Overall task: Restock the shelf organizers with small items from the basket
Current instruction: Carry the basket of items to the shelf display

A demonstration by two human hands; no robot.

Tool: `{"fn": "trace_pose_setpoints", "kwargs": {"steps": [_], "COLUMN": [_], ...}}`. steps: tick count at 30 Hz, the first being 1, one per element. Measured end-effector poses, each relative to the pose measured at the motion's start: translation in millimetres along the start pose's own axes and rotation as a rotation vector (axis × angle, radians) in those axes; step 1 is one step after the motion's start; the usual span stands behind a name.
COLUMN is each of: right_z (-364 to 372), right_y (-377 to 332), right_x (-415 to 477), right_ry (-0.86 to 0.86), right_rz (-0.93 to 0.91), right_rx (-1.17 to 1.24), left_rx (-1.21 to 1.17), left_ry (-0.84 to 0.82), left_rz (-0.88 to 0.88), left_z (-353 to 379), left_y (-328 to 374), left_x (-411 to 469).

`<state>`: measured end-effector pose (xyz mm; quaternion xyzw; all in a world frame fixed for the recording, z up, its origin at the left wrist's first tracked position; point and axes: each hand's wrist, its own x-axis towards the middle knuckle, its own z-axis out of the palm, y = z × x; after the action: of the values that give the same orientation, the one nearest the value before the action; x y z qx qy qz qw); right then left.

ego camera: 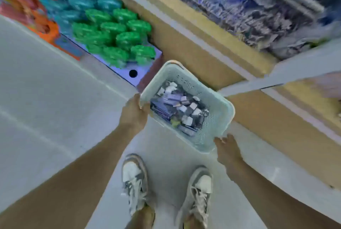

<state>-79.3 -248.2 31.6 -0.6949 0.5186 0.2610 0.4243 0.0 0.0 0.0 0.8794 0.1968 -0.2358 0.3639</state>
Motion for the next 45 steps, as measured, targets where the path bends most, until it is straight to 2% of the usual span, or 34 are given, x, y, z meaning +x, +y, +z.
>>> {"fn": "trace_pose_setpoints", "kwargs": {"steps": [3, 6, 10, 15, 22, 26, 29, 34, 39, 41, 45], "right_z": [34.3, 49.5, 31.9, 0.5, -27.8, -23.1, -5.0, 41.0, 94.4, 120.7, 178.3], "right_y": [17.5, 33.0, 25.4, -4.3, -101.9, -166.7, -210.9, -285.0, -354.6, -380.3, -438.0], "right_x": [45.0, 66.7, 44.7, -37.0, -209.5, -329.7, -412.4, -532.3, -612.6, -634.2, -672.3], "right_ry": [-0.017, 0.099, 0.154, 0.140, 0.051, -0.003, -0.028, -0.322, -0.543, -0.608, -0.620], "right_rz": [0.011, -0.075, -0.186, -0.369, -0.634, -0.734, -0.677, -0.533, -0.363, -0.407, -0.552], "right_rx": [0.142, 0.166, 0.005, -0.244, -0.518, -0.439, -0.321, 0.005, 0.119, 0.136, 0.143], "left_rx": [-0.049, -0.111, -0.156, -0.207, -0.233, -0.433, -0.586, -0.729, -0.798, -0.811, -0.740], "left_ry": [0.026, 0.082, 0.093, 0.114, 0.141, 0.306, 0.446, 0.649, 0.752, 0.767, 0.759], "left_rz": [-0.032, -0.069, -0.154, -0.333, -0.418, -0.476, -0.492, -0.532, -0.550, -0.537, -0.551], "left_z": [29.9, 38.4, 23.6, -33.0, -201.8, -318.5, -389.7, -488.2, -579.7, -617.2, -698.7], "left_y": [-17.1, -28.0, -42.6, -56.3, -26.0, -2.0, 5.4, 17.9, 15.6, 9.8, -4.8], "left_x": [35.0, 42.4, 10.4, -88.2, -205.9, -273.7, -319.5, -358.4, -352.1, -339.4, -307.8]}}
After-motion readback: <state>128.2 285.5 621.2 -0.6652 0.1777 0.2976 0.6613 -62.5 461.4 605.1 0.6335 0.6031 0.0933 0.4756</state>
